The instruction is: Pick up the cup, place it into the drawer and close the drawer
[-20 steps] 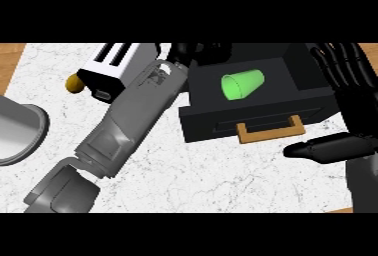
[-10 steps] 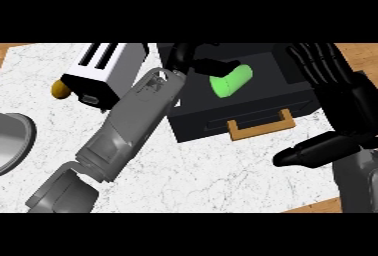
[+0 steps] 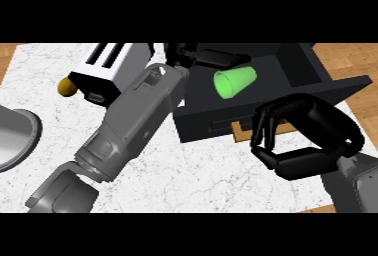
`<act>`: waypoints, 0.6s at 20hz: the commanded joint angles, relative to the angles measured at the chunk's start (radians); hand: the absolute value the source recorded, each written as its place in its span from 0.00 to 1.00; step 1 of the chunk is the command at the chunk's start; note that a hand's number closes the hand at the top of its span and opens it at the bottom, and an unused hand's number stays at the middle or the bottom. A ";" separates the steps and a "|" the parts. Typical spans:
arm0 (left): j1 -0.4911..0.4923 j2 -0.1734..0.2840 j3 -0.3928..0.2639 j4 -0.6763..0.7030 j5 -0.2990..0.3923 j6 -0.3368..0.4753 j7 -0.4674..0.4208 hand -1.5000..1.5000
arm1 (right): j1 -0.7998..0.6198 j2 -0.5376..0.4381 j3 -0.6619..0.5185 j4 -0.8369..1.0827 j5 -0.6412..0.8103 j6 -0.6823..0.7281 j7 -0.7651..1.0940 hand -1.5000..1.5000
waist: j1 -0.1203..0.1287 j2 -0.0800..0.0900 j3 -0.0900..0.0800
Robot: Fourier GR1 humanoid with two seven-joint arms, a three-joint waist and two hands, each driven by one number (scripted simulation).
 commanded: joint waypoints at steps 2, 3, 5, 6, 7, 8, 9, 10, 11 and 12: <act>0.020 0.000 -0.007 -0.009 0.069 0.034 -0.063 0.00 | 0.035 -0.096 0.112 -0.027 0.090 0.107 0.079 1.00 | 0.033 -0.017 0.000; -0.015 0.000 0.016 0.004 0.069 0.041 -0.048 0.00 | 0.024 -0.125 0.095 -0.014 0.113 0.107 0.095 0.00 | 0.069 -0.020 0.000; 0.021 0.000 -0.006 0.015 0.090 0.065 -0.077 0.00 | 0.112 -0.139 0.102 -0.045 0.206 0.097 0.039 0.00 | 0.064 -0.022 0.001; -0.017 0.000 0.015 0.027 0.077 0.039 -0.060 0.00 | 0.084 -0.148 0.103 -0.057 0.298 0.063 0.028 0.00 | 0.092 -0.024 0.001; 0.041 0.000 0.003 0.030 0.074 0.038 -0.099 0.00 | 0.116 -0.189 0.109 -0.084 0.360 0.074 0.003 0.00 | 0.090 -0.026 0.001; 0.019 0.000 0.024 0.023 0.088 0.048 -0.091 0.00 | 0.120 -0.168 0.133 -0.084 0.425 0.035 -0.007 0.00 | 0.110 -0.028 0.001; 0.041 0.000 0.026 0.034 0.082 0.030 -0.106 0.00 | 0.114 -0.146 0.131 -0.004 0.463 -0.002 -0.018 0.00 | 0.139 -0.025 0.001; 0.048 0.000 0.008 0.022 0.103 0.027 -0.119 0.00 | 0.122 -0.142 0.162 0.013 0.524 -0.017 -0.051 0.00 | 0.125 -0.023 0.002; 0.034 0.014 0.054 0.037 0.100 -0.040 -0.122 0.00 | 0.118 -0.121 0.160 0.051 0.542 -0.054 -0.048 0.00 | 0.151 -0.024 0.001; 0.079 0.000 0.020 0.005 0.118 0.000 -0.141 0.00 | 0.126 -0.084 0.220 0.060 0.595 -0.086 -0.035 0.00 | 0.149 -0.029 0.001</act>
